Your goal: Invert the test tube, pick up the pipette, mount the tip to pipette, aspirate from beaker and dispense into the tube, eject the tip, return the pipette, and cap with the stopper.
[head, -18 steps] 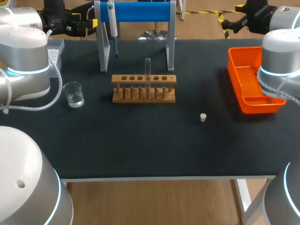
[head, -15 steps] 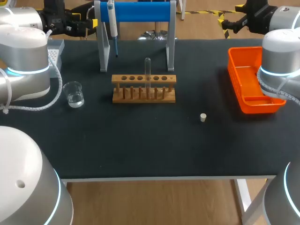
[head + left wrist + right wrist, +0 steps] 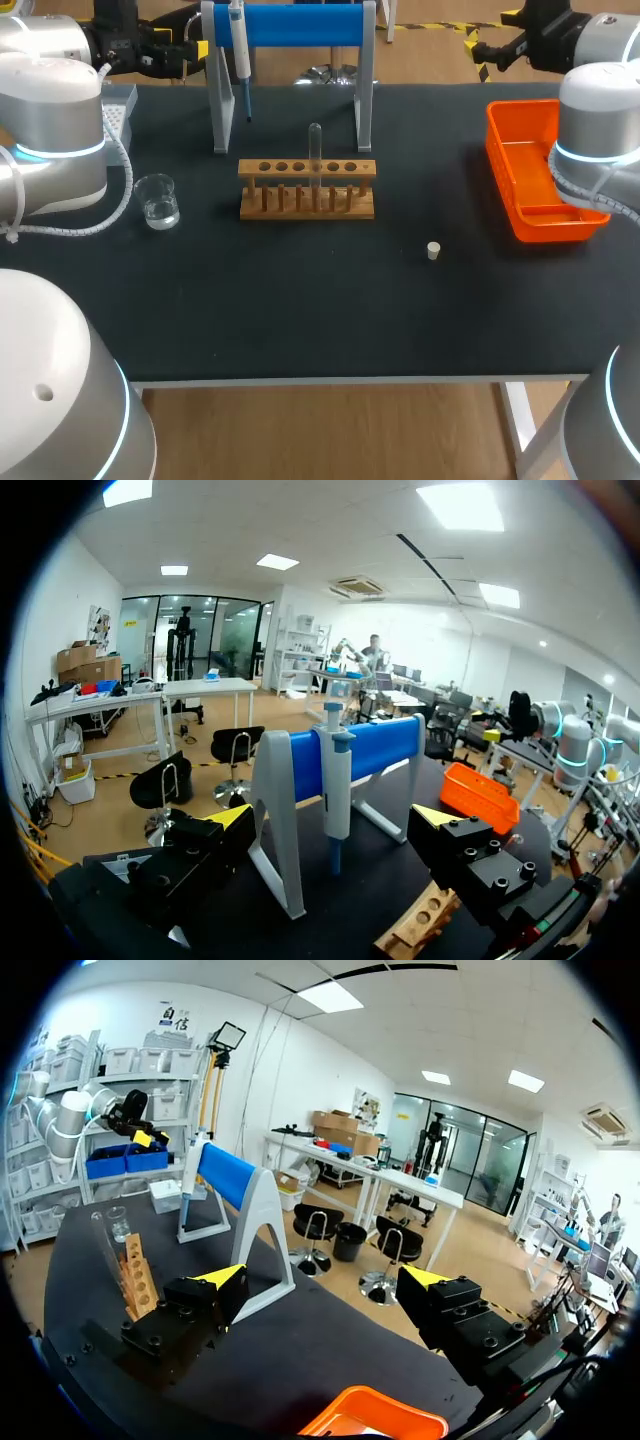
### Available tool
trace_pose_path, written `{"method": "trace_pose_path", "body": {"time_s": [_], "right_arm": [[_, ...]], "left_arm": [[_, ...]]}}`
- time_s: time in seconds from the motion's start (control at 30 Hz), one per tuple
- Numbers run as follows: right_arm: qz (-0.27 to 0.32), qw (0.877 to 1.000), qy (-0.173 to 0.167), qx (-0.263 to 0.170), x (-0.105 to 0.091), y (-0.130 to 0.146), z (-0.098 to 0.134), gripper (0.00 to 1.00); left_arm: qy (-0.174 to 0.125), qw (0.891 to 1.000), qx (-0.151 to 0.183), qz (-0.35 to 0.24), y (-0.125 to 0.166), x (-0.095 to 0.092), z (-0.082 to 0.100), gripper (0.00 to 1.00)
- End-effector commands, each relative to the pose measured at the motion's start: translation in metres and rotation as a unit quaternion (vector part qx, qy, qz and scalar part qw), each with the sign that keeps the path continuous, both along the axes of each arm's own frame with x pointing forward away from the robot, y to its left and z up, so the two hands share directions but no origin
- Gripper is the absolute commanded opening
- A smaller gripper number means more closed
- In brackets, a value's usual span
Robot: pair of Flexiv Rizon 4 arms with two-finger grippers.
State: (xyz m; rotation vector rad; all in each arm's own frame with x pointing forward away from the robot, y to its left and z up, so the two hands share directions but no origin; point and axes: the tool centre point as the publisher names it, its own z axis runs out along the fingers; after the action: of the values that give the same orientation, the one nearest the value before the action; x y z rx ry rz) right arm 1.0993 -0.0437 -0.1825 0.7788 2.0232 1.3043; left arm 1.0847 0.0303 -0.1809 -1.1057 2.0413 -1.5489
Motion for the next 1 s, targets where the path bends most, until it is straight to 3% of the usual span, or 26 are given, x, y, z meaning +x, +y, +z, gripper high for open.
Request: {"method": "trace_pose_path", "body": {"time_s": [0.03, 0.5, 0.8, 1.0], "right_arm": [[0.011, 1.000, -0.013, 0.005, -0.027, 0.003, 0.002, 1.00], [0.076, 0.996, -0.018, 0.044, -0.140, 0.053, -0.014, 1.00], [0.103, 0.992, -0.020, 0.068, -0.189, 0.077, -0.036, 1.00], [0.115, 0.989, -0.014, 0.090, -0.210, 0.088, -0.046, 1.00]], "left_arm": [[-0.001, 1.000, 0.000, 0.001, -0.001, 0.000, 0.000, 1.00], [-0.001, 1.000, 0.000, 0.001, -0.001, 0.000, 0.000, 1.00], [-0.001, 1.000, 0.000, 0.001, -0.001, 0.000, 0.000, 1.00], [-0.001, 1.000, 0.000, 0.001, -0.001, 0.000, 0.000, 1.00]]}}
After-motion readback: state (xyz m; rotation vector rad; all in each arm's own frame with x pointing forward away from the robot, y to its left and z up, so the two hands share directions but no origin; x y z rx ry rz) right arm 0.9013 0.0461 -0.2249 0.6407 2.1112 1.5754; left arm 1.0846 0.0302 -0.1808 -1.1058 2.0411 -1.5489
